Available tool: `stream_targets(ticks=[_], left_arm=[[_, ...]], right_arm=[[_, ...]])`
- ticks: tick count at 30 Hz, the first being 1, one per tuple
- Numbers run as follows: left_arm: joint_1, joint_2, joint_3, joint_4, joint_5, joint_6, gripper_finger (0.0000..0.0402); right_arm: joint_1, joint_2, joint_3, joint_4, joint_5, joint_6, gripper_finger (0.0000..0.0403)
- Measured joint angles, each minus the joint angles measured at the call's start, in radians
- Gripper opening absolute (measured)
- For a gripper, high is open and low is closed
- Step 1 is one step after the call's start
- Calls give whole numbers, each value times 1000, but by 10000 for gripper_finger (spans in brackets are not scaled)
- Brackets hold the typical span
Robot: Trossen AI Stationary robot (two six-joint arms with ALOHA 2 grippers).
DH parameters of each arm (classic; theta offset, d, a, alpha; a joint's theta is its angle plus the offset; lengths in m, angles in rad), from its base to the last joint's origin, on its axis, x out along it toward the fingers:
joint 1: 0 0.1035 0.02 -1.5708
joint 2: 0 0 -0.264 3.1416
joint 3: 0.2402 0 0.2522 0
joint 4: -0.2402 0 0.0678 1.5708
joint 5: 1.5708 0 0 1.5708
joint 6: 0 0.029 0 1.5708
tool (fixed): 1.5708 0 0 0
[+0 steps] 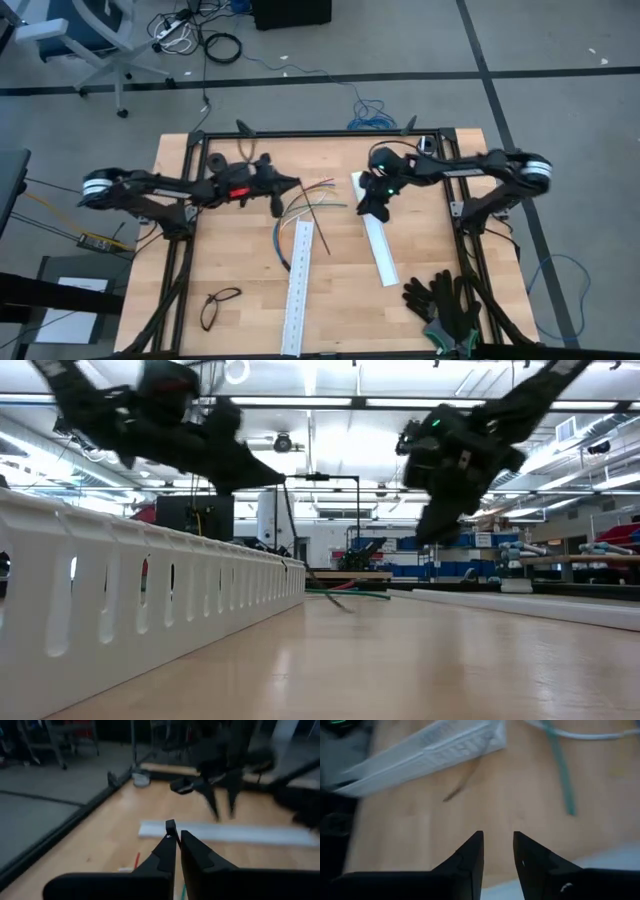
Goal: Ziptie cables
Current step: Wrap the black zip tie around the object
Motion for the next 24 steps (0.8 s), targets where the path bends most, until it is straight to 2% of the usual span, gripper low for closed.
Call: stream_targets(ticks=[4, 7, 9, 11, 13, 17, 21, 24], left_arm=[[-36, -81, -104, 140, -24, -69, 0], [-49, -90, -129, 191, -30, -104, 0], [-53, -91, -126, 199, -31, -119, 0], [-53, -91, -120, 195, -31, -124, 0], [-53, -90, -109, 194, -18, -124, 0], [-52, -90, -83, 195, 35, -131, 0], [-51, -90, -64, 182, 53, -157, 0], [-50, -90, -52, 174, 54, -179, 0]], right_arm=[[96, -160, -122, 109, 230, 80, 90], [220, -237, -220, 365, 399, 89, 90], [309, -243, -279, 618, 493, 31, 90], [377, -222, -322, 823, 557, -93, 90], [418, -185, -340, 929, 609, -228, 90], [438, -93, -303, 952, 697, -394, 90], [439, 20, -221, 898, 767, -574, 90], [445, 108, -147, 857, 910, -791, 90]])
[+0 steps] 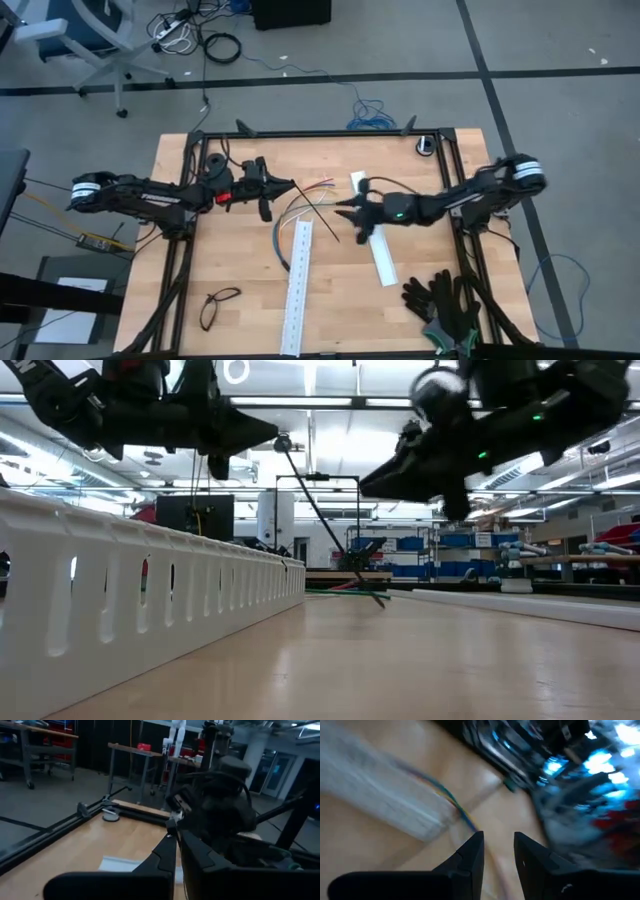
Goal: Ziptie cables
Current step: Wrap the black zip tie around the object
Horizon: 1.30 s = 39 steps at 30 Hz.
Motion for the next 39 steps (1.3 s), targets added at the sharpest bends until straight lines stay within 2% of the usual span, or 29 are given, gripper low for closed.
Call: stream_targets(ticks=[3, 5, 10, 14, 19, 29, 35, 39], left_arm=[[9, -1, 8, -34, 3, -25, 0], [19, 1, 9, -52, 3, -46, 0], [54, 0, 10, -58, 21, -88, 0], [97, 0, 10, -47, 64, -135, 0], [151, 0, 10, -44, 107, -197, 0], [214, 0, 11, -32, 172, -260, 0], [253, 0, 11, -35, 190, -276, 0], [285, 0, 11, -41, 194, -294, 0]], right_arm=[[-2, 85, 58, -7, 167, -238, 90], [-2, 135, 87, -6, 213, -375, 90], [8, 235, 124, 11, 228, -635, 90], [26, 278, 131, 109, 248, -804, 90], [25, 333, 136, 184, 169, -987, 90], [17, 454, 248, 204, 139, -1131, 90], [18, 456, 271, 249, 129, -1175, 90], [12, 456, 271, 236, 36, -1185, 90]])
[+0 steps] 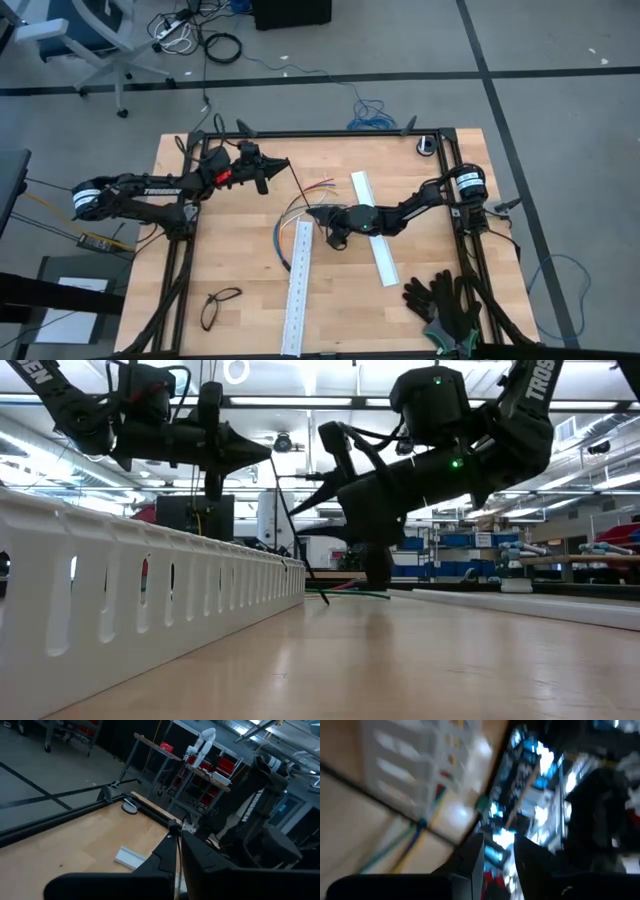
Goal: Ziptie cables
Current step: Wrap the black zip tie around the object
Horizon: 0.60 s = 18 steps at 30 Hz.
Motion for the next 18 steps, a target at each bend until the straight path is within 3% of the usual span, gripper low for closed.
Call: stream_targets(ticks=[3, 9, 18], left_arm=[[18, 0, 0, 0, 24, -28, 0], [30, 0, 0, -27, 52, -44, 0], [29, 0, 0, -33, 75, -76, 0]], right_arm=[[-17, 0, 0, -29, -59, -19, 90], [-61, 0, -1, 5, 14, -96, 90], [-113, -2, -1, -3, 1, -94, 90]])
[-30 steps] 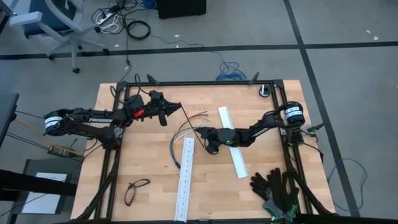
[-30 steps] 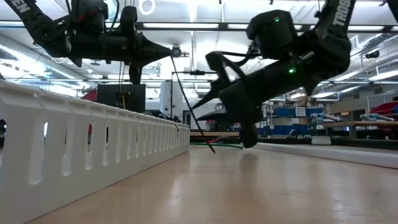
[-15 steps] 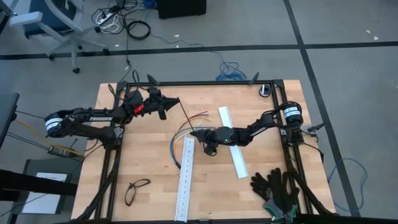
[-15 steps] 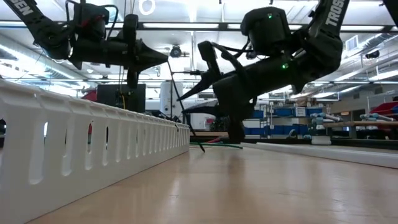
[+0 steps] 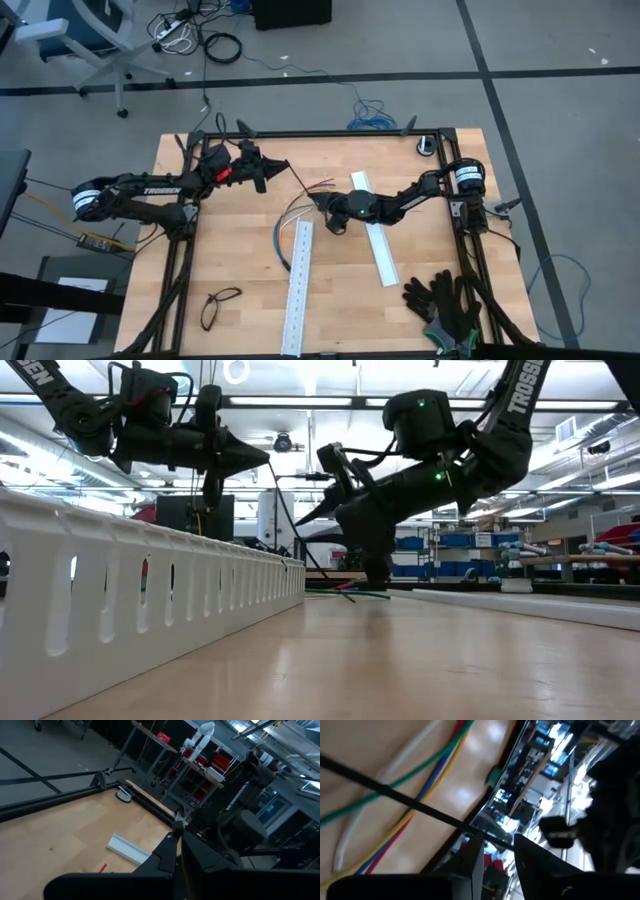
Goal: Ziptie cables
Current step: Wrap the black zip tie around the object
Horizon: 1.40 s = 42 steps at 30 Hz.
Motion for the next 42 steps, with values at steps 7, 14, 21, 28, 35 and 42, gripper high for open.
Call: stream_targets(ticks=[7, 14, 21, 28, 35, 42], left_arm=[[0, 0, 0, 1, 6, -19, 0], [0, 0, 0, 31, 44, -27, 0], [0, 0, 0, 54, 52, -27, 0], [0, 0, 0, 54, 66, -27, 0], [0, 0, 0, 53, 63, -27, 0], [0, 0, 0, 53, 63, -27, 0]], right_arm=[[-15, 0, -1, 64, 39, -7, 90], [-44, 0, 0, -13, -24, 16, 90], [-44, 1, -1, -51, -95, 15, 90], [-46, 1, -1, -73, -196, -57, 90], [-39, 1, -1, -44, -233, -99, 90], [-10, 1, 0, 2, -247, -99, 90]])
